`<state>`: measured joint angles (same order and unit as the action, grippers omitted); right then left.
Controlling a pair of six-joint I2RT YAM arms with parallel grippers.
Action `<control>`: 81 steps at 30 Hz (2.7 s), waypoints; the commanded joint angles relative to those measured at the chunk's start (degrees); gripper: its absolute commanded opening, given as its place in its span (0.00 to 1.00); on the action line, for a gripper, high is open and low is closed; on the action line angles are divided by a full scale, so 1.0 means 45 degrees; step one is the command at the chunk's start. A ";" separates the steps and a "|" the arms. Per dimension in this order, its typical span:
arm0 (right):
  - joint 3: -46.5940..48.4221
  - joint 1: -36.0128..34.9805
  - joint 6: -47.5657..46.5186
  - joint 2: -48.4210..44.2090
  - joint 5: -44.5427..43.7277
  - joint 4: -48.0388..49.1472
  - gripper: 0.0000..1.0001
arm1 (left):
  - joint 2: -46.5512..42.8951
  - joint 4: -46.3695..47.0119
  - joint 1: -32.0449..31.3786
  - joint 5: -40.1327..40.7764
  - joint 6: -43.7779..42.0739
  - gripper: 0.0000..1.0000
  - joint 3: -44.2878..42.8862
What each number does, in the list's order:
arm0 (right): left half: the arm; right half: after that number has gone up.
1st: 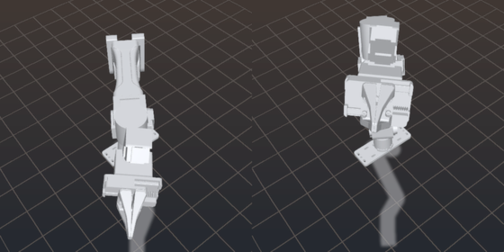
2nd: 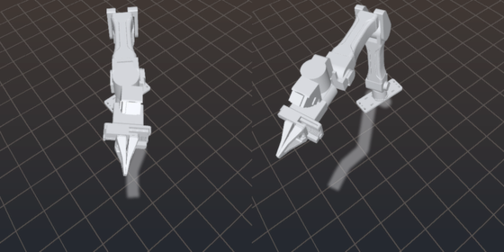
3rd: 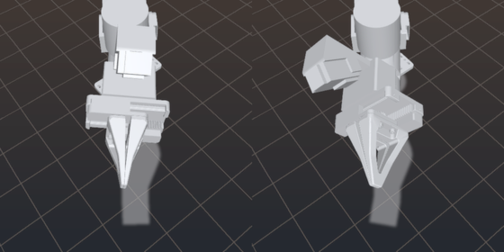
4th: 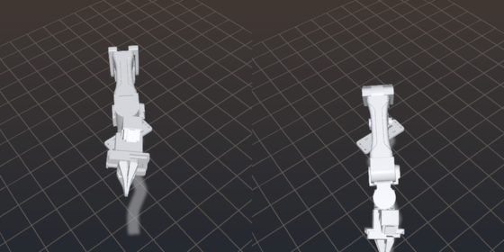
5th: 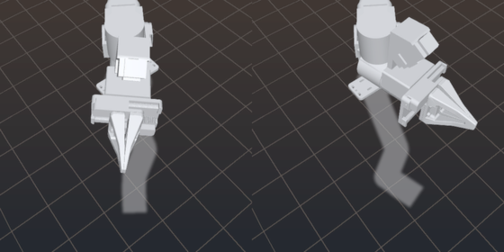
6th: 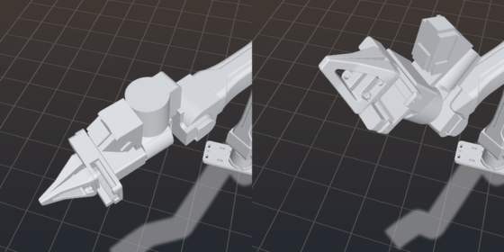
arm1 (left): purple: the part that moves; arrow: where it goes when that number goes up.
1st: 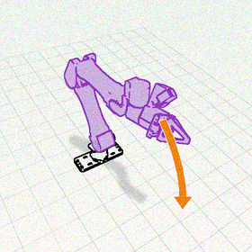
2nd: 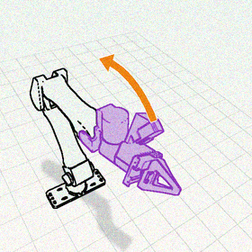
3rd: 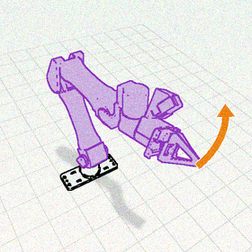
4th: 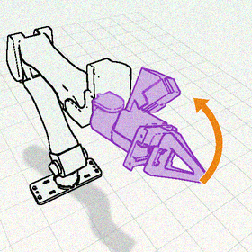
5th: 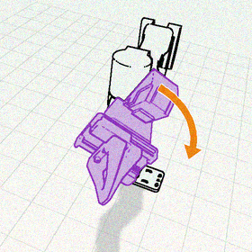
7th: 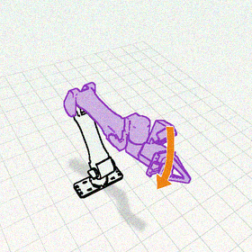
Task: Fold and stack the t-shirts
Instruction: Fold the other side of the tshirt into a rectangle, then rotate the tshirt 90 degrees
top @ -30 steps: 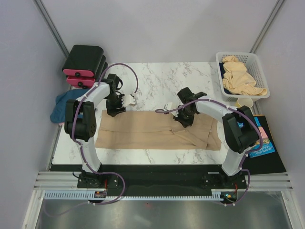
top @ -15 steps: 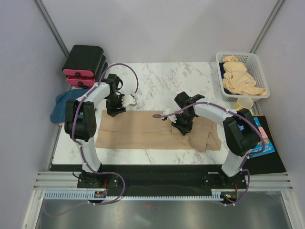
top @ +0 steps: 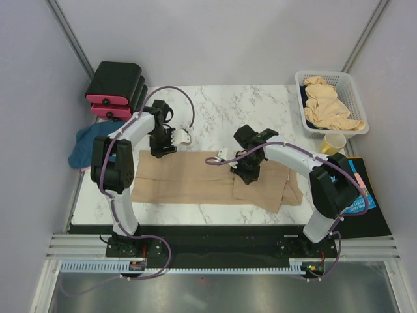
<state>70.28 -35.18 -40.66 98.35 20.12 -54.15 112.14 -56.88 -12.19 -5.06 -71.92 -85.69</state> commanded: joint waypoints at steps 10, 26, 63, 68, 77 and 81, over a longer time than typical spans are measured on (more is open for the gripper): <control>-0.0070 0.2758 0.0581 -0.0272 -0.1833 0.0960 0.00 | -0.0271 0.0336 -0.0027 0.0049 0.0670 0.61 -0.1055; -0.0698 0.3696 0.1048 0.1914 -0.2401 0.2892 0.00 | -0.0700 0.0941 0.0325 0.0421 0.1392 0.60 -0.1738; 1.2410 0.3267 -0.2391 1.1820 -0.8354 1.0675 0.00 | 0.0042 0.2933 0.0852 0.1203 0.2740 0.59 -0.3068; 1.0792 0.3306 -0.1180 1.0122 -0.9198 1.1936 0.05 | -0.0173 0.3479 0.0891 0.1183 0.2759 0.59 -0.2307; 0.8601 0.3228 0.0071 0.7229 -1.1715 1.3965 0.06 | -0.0290 0.4631 0.0891 0.0714 0.3404 0.59 -0.1661; 0.8542 0.3228 0.0851 0.6469 -1.1854 1.3792 0.06 | -0.0349 0.5023 0.0911 0.0189 0.3386 0.59 -0.0940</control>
<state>109.08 -20.51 -41.87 133.95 -29.19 3.81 112.40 -38.04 -8.34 -0.58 -59.02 -92.68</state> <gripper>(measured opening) 0.059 0.592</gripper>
